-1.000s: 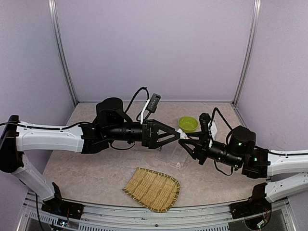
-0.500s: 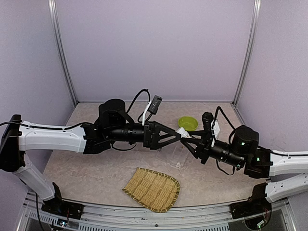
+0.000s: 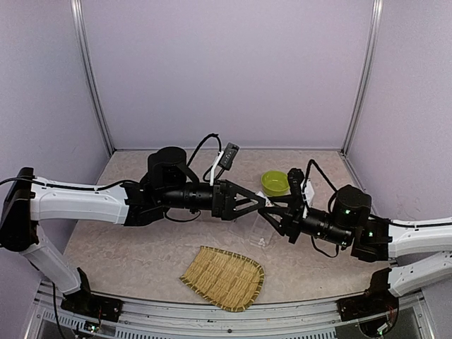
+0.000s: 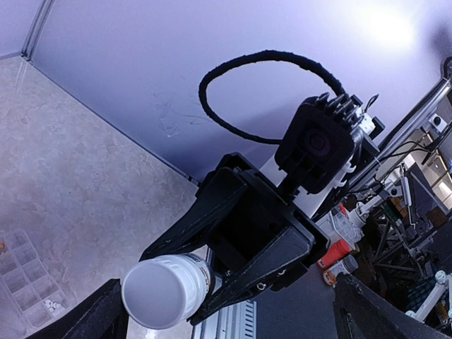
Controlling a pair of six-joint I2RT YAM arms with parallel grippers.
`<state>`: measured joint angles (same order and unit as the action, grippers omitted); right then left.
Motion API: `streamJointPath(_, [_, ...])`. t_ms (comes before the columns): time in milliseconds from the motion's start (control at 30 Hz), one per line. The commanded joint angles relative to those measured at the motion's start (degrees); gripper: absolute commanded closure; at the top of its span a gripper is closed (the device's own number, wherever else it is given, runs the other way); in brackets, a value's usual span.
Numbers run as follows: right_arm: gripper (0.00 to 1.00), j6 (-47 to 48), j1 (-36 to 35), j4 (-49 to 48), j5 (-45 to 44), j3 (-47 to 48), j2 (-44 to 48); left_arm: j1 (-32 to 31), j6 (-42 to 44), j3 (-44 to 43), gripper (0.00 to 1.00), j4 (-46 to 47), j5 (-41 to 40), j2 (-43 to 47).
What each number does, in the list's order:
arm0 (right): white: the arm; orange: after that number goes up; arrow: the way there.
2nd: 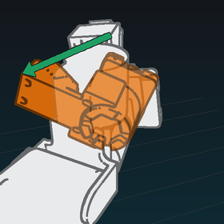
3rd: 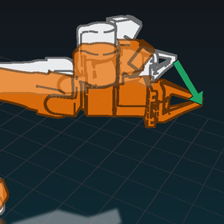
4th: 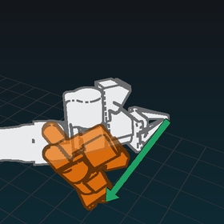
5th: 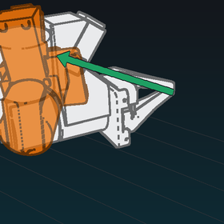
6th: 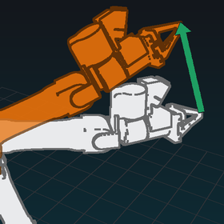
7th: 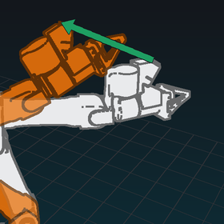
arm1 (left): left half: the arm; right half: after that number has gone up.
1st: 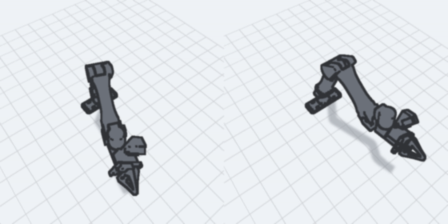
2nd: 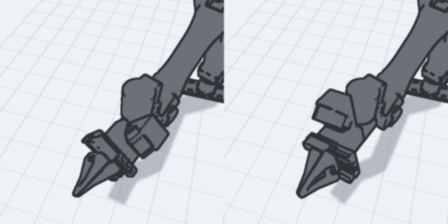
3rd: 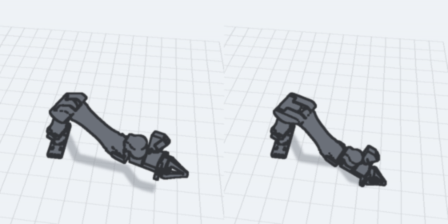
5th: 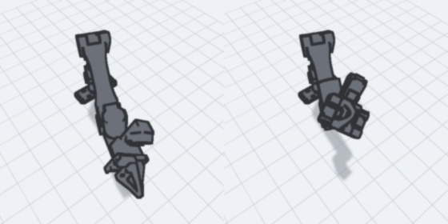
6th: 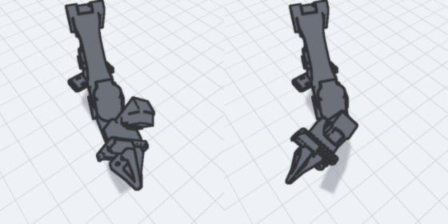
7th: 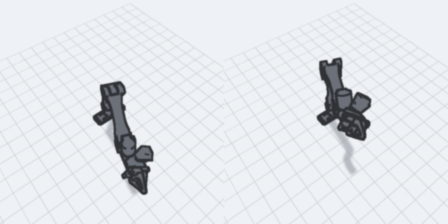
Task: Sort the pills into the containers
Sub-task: Screw the lid of the pill bottle onto the pill bottle.
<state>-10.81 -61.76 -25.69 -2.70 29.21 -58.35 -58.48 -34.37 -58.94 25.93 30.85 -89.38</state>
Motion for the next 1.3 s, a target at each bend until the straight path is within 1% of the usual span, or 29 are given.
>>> streamJointPath(0, [0.84,-1.2,-0.21,0.26,-0.15,1.94,-2.86,-0.85,0.06,0.03,0.02,3.09,2.52,-0.18])
streamJointPath(233, [0.84,-1.48,-0.49,0.69,3.29,3.65,-7.57,-0.94,0.21,-0.11,0.04,3.78,3.06,-0.39])
streamJointPath(700, [0.84,0.22,-2.29,1.53,7.38,6.68,-12.92,-0.94,0.52,-0.11,0.05,3.62,3.16,-0.62])
streamJointPath(867, [0.84,1.13,-2.36,1.88,6.14,6.12,-10.22,-0.7,0.69,0.03,0.05,2.74,2.31,-0.16])
streamJointPath(967, [0.84,1.81,-2.32,1.81,3.02,4.37,-5.65,-0.26,0.54,0.14,0.05,1.22,0.43,0.21])
streamJointPath(1133, [0.84,2.63,-2.32,2.5,-0.81,1.68,0.78,0.12,0.03,0.49,0.04,1.49,0.58,0.19])
streamJointPath(1267, [0.84,2.58,-2.34,4.48,-3.66,2.6,-0.33,-0.02,-0.43,0.25,0.04,2.1,0.88,-0.13])
